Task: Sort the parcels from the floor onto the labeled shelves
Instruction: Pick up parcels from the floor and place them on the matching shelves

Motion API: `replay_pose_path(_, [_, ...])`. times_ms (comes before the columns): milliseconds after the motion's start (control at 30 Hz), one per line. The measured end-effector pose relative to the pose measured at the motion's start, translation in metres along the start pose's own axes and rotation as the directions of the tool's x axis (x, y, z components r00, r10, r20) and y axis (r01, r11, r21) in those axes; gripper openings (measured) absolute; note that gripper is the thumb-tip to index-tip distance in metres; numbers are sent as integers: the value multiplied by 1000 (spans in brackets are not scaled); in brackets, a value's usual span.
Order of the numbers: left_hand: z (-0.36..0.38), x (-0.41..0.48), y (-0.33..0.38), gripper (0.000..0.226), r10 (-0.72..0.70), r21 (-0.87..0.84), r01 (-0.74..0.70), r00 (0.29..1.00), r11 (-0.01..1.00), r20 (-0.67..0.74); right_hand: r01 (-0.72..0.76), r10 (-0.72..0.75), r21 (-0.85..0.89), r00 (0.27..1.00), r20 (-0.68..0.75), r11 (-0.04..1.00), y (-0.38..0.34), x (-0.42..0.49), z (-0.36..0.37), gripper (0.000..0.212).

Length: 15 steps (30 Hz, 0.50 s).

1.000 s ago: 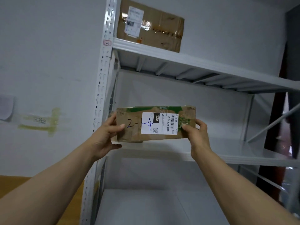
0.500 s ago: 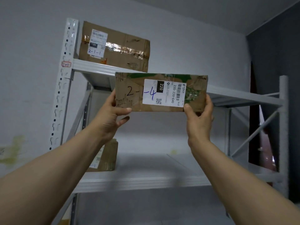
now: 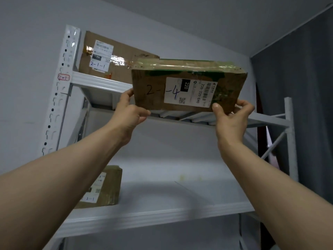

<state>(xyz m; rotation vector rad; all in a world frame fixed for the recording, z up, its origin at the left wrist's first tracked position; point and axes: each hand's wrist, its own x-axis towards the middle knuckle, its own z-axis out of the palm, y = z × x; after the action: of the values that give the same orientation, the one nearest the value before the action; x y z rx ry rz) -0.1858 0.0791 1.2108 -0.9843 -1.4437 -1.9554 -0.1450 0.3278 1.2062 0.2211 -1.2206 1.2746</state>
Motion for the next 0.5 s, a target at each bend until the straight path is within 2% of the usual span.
replay_pose_path(133, [11,23,-6,84,65,154,-84,990,984,126,52,-52,8,997,-62,999,16,32,10,51])
replay_pose_path(233, [29,48,-16,95,64,188,-86,991,978,122,82,-83,-16,993,-83,996,36,64,15,56])
replay_pose_path(400, [75,111,-45,75,127,253,-159,982,954,138,122,-128,-72,988,-86,990,88,134,21,62])
replay_pose_path(500, [110,154,-62,75,130,289,-179,975,940,180,123,-135,-158,989,-67,980,119,185,20,63])
